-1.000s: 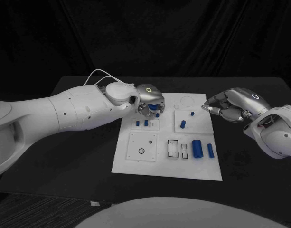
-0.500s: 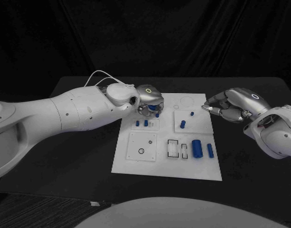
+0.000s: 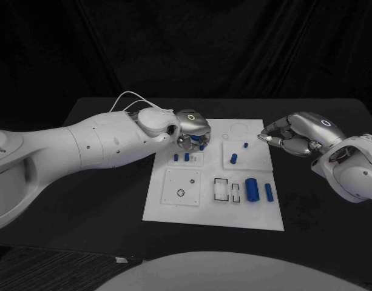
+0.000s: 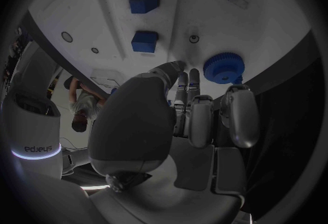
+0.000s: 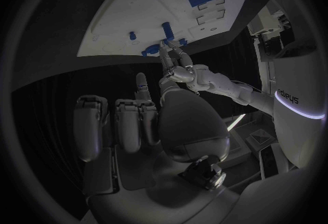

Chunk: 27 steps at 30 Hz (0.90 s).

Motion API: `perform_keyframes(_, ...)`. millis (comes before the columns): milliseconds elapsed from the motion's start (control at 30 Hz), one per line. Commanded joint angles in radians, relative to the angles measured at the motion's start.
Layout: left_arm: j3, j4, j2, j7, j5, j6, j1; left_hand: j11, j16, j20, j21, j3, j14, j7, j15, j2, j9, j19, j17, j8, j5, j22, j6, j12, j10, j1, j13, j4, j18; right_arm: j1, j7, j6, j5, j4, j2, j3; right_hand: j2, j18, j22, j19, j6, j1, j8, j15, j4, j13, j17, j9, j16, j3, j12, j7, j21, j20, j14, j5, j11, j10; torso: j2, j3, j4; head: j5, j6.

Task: Assemble the parts on the task board

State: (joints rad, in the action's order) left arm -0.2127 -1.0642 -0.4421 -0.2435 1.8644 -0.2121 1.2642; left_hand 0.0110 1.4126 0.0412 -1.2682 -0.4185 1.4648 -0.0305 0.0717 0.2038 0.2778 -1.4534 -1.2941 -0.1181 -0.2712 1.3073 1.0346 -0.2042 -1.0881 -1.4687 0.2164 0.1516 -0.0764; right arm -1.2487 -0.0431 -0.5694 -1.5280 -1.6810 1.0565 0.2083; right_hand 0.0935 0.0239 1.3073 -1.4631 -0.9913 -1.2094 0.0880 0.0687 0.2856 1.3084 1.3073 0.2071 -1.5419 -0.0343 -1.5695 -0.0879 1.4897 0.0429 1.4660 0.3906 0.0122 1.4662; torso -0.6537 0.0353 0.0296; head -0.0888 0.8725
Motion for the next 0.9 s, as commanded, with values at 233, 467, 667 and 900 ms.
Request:
perform_keyframes(233, 0.001, 0.003, 0.009, -0.018, 0.002, 0.001, -0.004, 0.002, -0.010, -0.007, 0.011, -0.003, 0.025, 0.005, 0.008, 0.001, 0.003, 0.006, 0.010, 0.000, 0.016, 0.177, -0.001, 0.008, -0.017, 0.011, 0.000, -0.013, 0.011, 0.002, -0.005, 0.007, -0.002, 0.002, -0.003, -0.001, 0.000, -0.003, 0.235, -0.068, -0.004, 0.000, -0.007, -0.006, 0.001, 0.262, 0.200, -0.002, 0.003, 0.004, -0.001, -0.003, 0.000, 0.006, 0.092, 0.002, 0.001, 0.105, 0.001, 0.0000, -0.0003, -0.002, 0.000)
perform_keyframes(467, 0.001, 0.004, 0.013, -0.021, 0.002, 0.002, -0.007, 0.004, -0.018, -0.008, 0.018, -0.006, 0.021, 0.011, 0.010, 0.002, 0.002, 0.009, 0.020, 0.008, 0.027, 0.175, -0.018, 0.016, -0.018, 0.013, -0.001, -0.020, 0.010, 0.002, -0.007, 0.011, -0.002, 0.003, -0.004, -0.001, 0.000, -0.003, 0.235, -0.068, -0.004, 0.000, -0.007, -0.006, 0.001, 0.262, 0.200, -0.002, 0.003, 0.004, -0.001, -0.003, 0.000, 0.006, 0.092, 0.002, 0.001, 0.105, 0.000, 0.0001, 0.0000, 0.000, 0.000)
perform_keyframes(667, 0.001, 0.003, 0.014, -0.023, 0.002, 0.003, -0.008, -0.003, -0.031, -0.007, 0.029, -0.013, 0.015, 0.039, 0.007, 0.010, -0.006, 0.013, 0.039, 0.035, 0.041, 0.172, -0.065, 0.042, -0.004, 0.020, -0.007, -0.033, 0.008, 0.002, -0.009, 0.012, -0.002, 0.002, -0.003, -0.001, 0.001, -0.003, 0.235, -0.068, -0.005, 0.000, -0.006, -0.006, 0.002, 0.262, 0.200, -0.002, 0.003, 0.005, -0.001, -0.003, 0.000, 0.006, 0.092, 0.000, 0.002, 0.105, 0.000, 0.0001, 0.0000, 0.000, 0.000)
perform_keyframes(900, 0.001, -0.001, 0.015, -0.027, 0.002, -0.002, -0.008, -0.010, -0.040, -0.003, 0.038, -0.011, 0.013, 0.063, 0.003, 0.018, -0.011, 0.015, 0.050, 0.047, 0.106, 0.171, -0.090, 0.072, 0.010, 0.038, -0.018, -0.033, 0.007, 0.002, -0.009, 0.013, -0.002, 0.002, -0.003, -0.001, 0.001, -0.003, 0.235, -0.068, -0.005, 0.000, -0.006, -0.006, 0.002, 0.262, 0.200, -0.002, 0.003, 0.005, -0.001, -0.003, 0.000, 0.006, 0.092, 0.000, 0.002, 0.105, 0.001, 0.0002, 0.0000, -0.003, 0.000)
